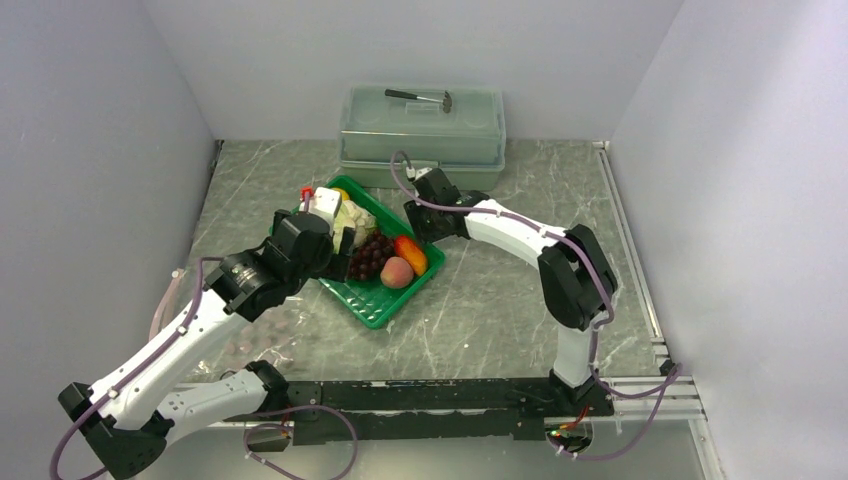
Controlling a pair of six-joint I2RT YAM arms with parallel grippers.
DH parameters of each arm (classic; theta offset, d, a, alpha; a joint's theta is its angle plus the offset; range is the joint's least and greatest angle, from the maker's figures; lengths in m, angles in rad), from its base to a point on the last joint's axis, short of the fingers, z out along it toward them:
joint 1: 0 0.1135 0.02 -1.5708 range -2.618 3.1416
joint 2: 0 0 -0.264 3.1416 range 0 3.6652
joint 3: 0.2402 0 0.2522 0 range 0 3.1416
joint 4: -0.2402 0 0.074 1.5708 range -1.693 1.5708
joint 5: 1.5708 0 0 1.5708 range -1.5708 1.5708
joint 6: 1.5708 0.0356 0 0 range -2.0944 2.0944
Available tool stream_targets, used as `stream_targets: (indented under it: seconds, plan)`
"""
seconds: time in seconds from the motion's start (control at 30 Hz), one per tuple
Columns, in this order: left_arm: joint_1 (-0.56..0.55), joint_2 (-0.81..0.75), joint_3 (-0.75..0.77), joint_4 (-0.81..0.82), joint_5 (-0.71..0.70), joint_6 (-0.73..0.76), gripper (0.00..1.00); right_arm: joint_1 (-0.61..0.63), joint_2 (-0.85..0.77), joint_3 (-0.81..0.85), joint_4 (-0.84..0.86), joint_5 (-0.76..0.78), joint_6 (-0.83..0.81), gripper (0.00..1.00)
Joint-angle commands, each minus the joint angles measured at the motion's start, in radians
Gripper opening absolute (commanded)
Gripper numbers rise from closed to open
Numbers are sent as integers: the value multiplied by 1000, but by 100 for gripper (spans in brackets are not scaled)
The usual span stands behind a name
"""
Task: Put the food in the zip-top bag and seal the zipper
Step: Move the bin to the center of the board.
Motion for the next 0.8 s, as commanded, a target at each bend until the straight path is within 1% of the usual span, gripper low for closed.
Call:
stream_targets:
  seconds: [0.0,0.13,0.23,0.47,0.53,0.73,0.77]
  plan:
    - [-3,-1,27,7,-11,-5,99,-6,26,63,15,-28,-15,46]
    - [-4,2,27,7,-13,-6,98,-12,46,74,20,-38,-16,41]
    - [-4,0,26,8,-14,-5,99,-16,63,84,17,-47,-19,35]
    - [-4,2,26,10,-9,-4,98,-20,86,82,20,-54,-20,28]
    - [-3,2,26,10,-10,-4,98,-20,85,77,21,-54,-19,23]
    - [-3,2,27,11,-8,-4,98,-20,65,54,27,-77,-24,0]
    - [-3,3,27,10,-8,-4,99,-20,62,52,26,-75,-23,0]
